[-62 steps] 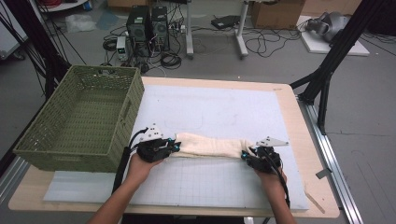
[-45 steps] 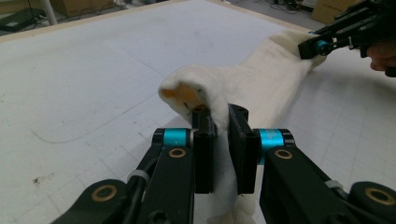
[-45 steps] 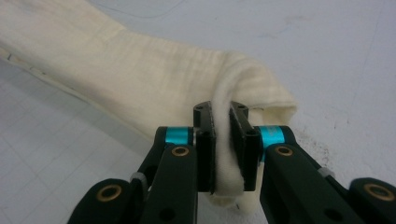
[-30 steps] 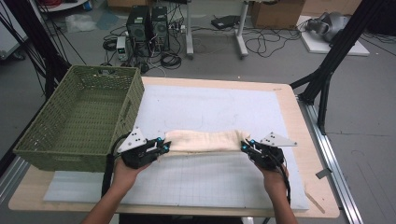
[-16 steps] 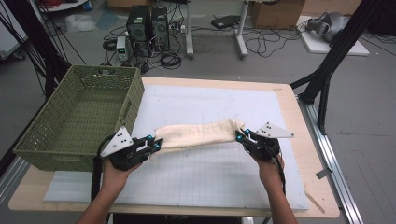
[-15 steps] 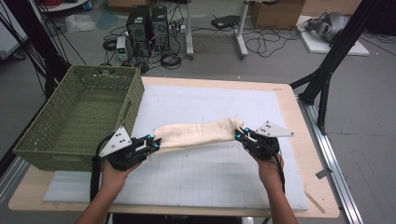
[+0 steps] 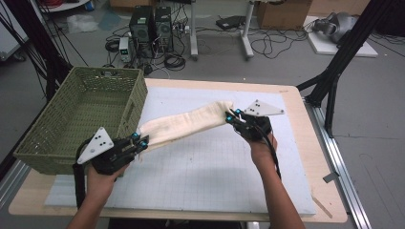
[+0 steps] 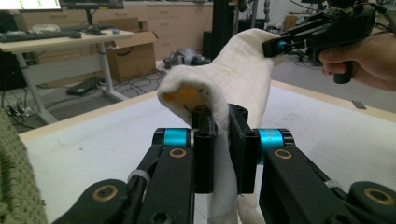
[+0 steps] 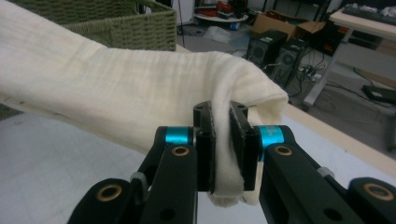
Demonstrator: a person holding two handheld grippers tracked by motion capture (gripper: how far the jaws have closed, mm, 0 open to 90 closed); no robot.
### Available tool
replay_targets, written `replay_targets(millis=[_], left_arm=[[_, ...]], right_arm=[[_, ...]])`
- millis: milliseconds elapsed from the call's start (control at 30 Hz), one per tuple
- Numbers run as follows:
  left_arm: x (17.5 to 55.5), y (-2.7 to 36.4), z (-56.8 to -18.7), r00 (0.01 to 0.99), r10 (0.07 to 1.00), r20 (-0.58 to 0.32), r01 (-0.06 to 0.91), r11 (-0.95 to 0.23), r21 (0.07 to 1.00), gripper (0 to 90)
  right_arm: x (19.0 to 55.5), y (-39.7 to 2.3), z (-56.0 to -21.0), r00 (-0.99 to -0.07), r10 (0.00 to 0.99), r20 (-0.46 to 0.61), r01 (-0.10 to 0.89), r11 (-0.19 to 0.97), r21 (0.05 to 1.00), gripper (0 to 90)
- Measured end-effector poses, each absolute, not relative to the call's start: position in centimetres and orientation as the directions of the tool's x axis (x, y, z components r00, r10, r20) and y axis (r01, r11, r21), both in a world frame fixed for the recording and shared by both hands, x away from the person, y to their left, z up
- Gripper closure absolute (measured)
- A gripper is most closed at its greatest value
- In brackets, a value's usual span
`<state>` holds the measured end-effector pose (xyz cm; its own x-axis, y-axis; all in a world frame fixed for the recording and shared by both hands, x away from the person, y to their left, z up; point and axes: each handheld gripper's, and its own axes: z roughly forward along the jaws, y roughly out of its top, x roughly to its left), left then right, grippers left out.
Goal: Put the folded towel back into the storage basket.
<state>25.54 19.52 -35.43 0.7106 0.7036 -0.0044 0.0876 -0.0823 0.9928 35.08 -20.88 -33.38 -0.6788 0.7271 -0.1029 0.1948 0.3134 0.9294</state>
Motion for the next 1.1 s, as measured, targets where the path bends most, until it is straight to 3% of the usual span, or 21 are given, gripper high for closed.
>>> replay_targets(millis=[467, 1100], left_arm=[[24.1, 22.7, -33.7, 0.651, 0.759, -0.006, 0.048, -0.034, 0.998, 81.6], [22.9, 27.8, -32.2, 0.559, 0.829, -0.025, 0.013, 0.021, 1.0, 81.7]], right_arm=[[39.2, -14.3, -28.4, -0.711, 0.682, -0.172, 0.117, 0.356, 0.927, 82.0], [43.3, -5.4, -25.2, -0.748, 0.629, -0.213, 0.049, 0.372, 0.927, 82.2]])
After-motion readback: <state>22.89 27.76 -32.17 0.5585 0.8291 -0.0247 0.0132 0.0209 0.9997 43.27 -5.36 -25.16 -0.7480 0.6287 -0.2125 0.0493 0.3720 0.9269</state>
